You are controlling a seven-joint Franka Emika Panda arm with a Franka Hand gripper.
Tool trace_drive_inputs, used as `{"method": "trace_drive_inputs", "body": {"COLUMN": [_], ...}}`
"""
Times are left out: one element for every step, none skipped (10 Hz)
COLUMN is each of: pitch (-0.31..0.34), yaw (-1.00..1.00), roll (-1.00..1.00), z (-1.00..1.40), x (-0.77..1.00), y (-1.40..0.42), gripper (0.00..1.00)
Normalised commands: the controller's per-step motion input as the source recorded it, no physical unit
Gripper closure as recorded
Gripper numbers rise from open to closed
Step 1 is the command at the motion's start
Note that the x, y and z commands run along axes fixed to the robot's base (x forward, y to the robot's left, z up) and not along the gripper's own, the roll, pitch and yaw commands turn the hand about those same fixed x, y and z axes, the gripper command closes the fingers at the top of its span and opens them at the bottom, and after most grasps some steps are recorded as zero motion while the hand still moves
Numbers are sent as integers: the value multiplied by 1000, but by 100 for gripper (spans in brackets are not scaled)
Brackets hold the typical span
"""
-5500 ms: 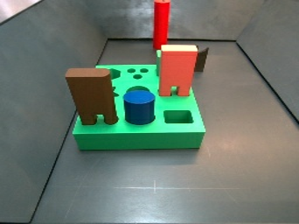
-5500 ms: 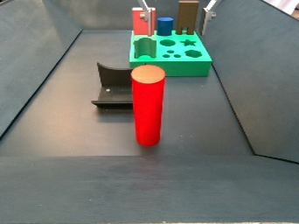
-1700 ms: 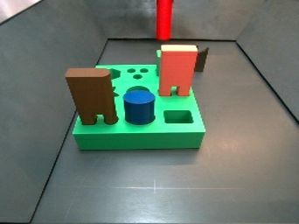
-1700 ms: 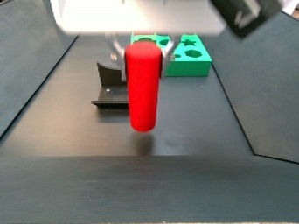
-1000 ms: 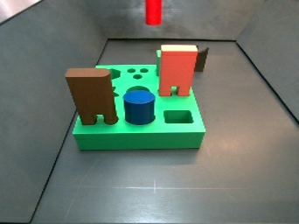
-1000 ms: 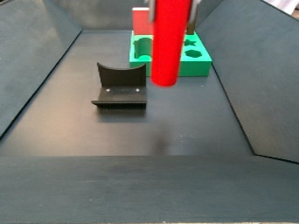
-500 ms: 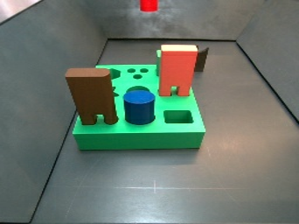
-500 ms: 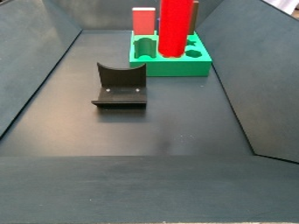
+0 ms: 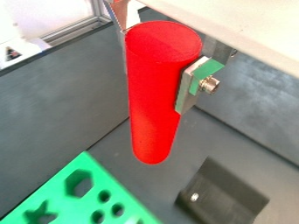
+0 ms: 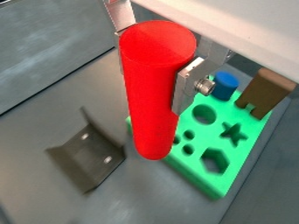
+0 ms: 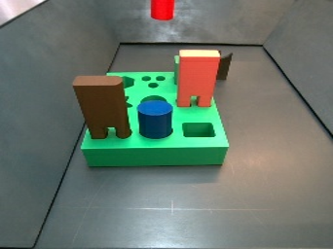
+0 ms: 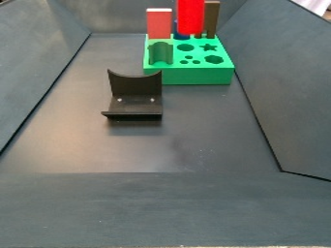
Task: Pick up the round object. Move up. Move to above the board. Insert the round object.
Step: Move to above the board.
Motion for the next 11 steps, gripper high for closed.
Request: {"method": "trace_drive_inputs", "body": {"pitch": [45, 47, 52, 53, 65, 85, 101, 123, 129, 128, 118], "yaw": [0, 3, 7, 9, 2, 9, 5, 9, 11, 9, 8], "roll": [-5, -3, 1, -16, 5, 7, 0, -1, 9, 16, 17], "z": [163, 169, 174, 179, 179, 186, 190, 191, 145, 86, 63], "x": [20, 20, 20, 27, 35, 50, 67, 104, 97, 92, 84], "y": [-1000, -1000, -1000, -1000, -1000, -1000, -1000, -980, -737, -391, -270], "gripper": [100, 100, 100, 100, 100, 100, 100, 100, 100, 100, 100]}}
